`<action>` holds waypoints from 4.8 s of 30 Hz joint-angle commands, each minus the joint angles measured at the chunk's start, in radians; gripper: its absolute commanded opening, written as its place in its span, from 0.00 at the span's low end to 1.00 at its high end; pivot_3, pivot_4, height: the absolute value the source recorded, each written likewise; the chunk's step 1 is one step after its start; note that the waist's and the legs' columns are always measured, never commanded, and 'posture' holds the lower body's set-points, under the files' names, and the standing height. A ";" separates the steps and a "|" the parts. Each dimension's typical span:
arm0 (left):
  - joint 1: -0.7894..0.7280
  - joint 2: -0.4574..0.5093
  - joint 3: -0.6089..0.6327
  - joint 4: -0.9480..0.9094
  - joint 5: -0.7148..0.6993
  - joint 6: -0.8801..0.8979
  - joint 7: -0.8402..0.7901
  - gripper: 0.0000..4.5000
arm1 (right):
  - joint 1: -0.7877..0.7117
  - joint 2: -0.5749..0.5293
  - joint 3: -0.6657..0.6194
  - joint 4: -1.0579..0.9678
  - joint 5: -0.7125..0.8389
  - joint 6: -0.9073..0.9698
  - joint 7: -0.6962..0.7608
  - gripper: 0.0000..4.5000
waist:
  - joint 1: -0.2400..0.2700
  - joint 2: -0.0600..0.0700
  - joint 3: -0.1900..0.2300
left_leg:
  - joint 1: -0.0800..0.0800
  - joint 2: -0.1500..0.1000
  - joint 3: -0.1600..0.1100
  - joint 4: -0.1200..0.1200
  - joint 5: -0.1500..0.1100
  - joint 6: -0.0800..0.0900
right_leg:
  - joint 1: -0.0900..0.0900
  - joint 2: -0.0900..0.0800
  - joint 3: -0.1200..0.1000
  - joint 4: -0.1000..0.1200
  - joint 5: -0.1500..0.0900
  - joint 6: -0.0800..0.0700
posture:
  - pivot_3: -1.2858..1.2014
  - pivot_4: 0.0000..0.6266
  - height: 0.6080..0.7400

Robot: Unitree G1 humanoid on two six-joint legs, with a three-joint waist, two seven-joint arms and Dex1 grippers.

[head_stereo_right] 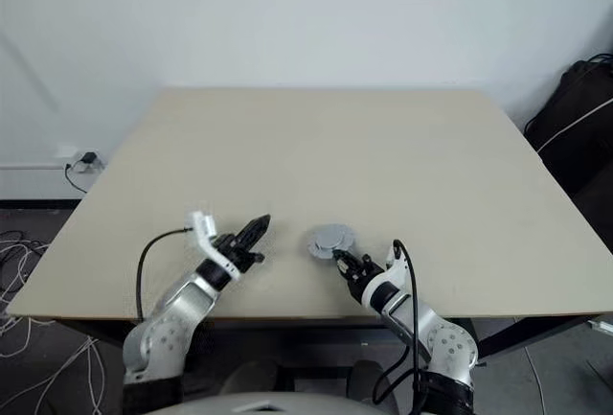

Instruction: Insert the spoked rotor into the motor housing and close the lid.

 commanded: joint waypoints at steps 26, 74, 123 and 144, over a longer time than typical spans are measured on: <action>0.132 -0.105 -0.050 0.125 -0.652 0.055 0.106 0.96 | -0.090 -0.077 0.185 -0.143 0.272 0.060 -0.009 0.27 | -0.001 -0.002 0.008 | -0.002 0.000 0.001 0.000 0.000 0.000 | -0.002 0.007 0.001 0.000 -0.001 -0.002 | 0.52 0.00 1.00; -0.198 -0.060 0.087 0.386 -0.561 -0.261 0.259 0.48 | -0.020 -0.415 0.442 -0.382 -0.256 -0.246 0.145 1.00 | 0.016 -0.008 0.005 | -0.001 0.001 0.002 0.009 0.001 0.001 | 0.002 0.011 0.002 0.001 0.002 0.000 | 0.52 0.00 1.00; 0.150 0.077 -0.068 0.067 0.127 -0.253 0.431 0.99 | 0.077 -0.270 0.542 -0.288 -1.012 -0.592 0.316 1.00 | -0.009 -0.008 -0.025 | 0.026 0.005 0.009 -0.003 -0.004 -0.005 | 0.016 0.011 0.013 0.000 -0.001 -0.005 | 0.52 0.00 1.00; 0.244 0.091 -0.201 0.267 0.798 -1.042 0.570 0.99 | 0.155 -0.183 0.423 0.052 -1.313 -1.341 0.116 1.00 | 0.010 -0.008 -0.012 | 0.009 0.010 0.015 -0.004 -0.004 -0.006 | -0.003 0.012 0.012 0.001 -0.001 -0.006 | 0.52 0.00 1.00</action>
